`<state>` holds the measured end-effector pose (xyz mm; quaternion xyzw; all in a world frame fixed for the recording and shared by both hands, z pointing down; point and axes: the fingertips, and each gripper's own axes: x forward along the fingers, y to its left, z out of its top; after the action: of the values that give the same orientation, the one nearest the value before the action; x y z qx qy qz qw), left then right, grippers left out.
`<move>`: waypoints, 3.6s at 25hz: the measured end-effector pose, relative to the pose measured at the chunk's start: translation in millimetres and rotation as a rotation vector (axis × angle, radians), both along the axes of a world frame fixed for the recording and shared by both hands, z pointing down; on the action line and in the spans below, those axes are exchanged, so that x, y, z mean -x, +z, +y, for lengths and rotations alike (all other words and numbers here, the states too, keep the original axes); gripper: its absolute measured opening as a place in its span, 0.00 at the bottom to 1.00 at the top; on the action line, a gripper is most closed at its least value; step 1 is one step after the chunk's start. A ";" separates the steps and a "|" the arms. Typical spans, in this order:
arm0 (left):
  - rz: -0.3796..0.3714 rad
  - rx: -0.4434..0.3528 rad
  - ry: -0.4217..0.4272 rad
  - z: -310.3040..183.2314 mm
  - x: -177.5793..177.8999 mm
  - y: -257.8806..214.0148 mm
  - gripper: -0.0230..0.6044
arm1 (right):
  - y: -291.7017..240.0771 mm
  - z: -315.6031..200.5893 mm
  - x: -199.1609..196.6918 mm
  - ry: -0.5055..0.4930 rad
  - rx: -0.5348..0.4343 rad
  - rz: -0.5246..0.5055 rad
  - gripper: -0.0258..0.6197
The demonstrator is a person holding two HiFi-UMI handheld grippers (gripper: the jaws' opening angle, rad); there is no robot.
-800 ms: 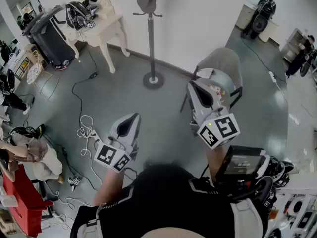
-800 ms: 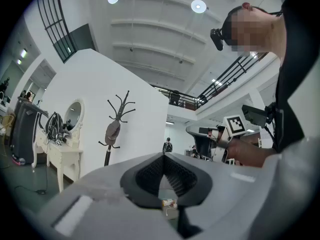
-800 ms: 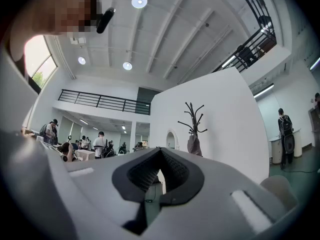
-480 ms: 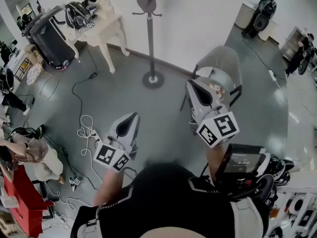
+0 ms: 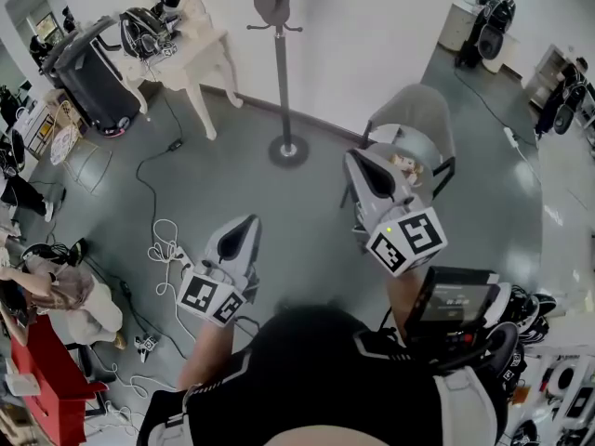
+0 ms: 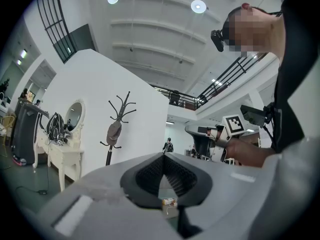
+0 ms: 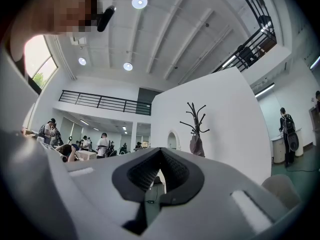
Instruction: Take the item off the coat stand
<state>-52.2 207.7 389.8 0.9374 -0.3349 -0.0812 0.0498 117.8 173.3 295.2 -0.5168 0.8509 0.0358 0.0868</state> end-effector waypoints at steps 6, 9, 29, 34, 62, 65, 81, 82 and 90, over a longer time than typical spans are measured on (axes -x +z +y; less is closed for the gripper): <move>0.012 0.004 -0.007 -7.2 20.7 2.2 0.05 | 1.4 -7.5 17.2 0.010 0.009 -0.003 0.05; 0.016 0.003 -0.003 -10.9 33.7 3.2 0.05 | -0.3 -12.6 27.3 0.021 0.008 -0.002 0.05; 0.021 -0.010 0.007 -62.6 79.1 13.8 0.05 | -7.1 -68.2 78.0 0.019 -0.019 0.014 0.05; 0.008 -0.003 -0.030 -85.8 75.6 16.4 0.05 | -6.4 -95.7 69.2 -0.005 -0.030 -0.001 0.05; -0.039 0.011 -0.055 -222.7 -23.3 3.8 0.05 | -12.6 -233.0 -18.4 -0.077 -0.028 -0.034 0.05; -0.041 0.013 -0.062 -233.2 -34.0 2.7 0.05 | -13.4 -242.9 -31.6 -0.076 -0.032 -0.037 0.05; -0.067 0.031 -0.098 -272.1 -81.8 6.9 0.05 | -5.1 -288.7 -70.5 -0.133 -0.015 -0.056 0.05; -0.070 0.034 -0.097 -274.0 -82.5 7.2 0.05 | -5.0 -291.5 -71.0 -0.133 -0.013 -0.058 0.05; -0.060 0.047 -0.082 -302.4 -75.4 10.1 0.05 | -4.0 -318.8 -65.7 -0.112 -0.020 -0.060 0.05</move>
<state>23.2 -94.7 399.9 0.9235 -0.3761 -0.0472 0.0582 183.5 -145.6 291.2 -0.4682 0.8752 0.0242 0.1193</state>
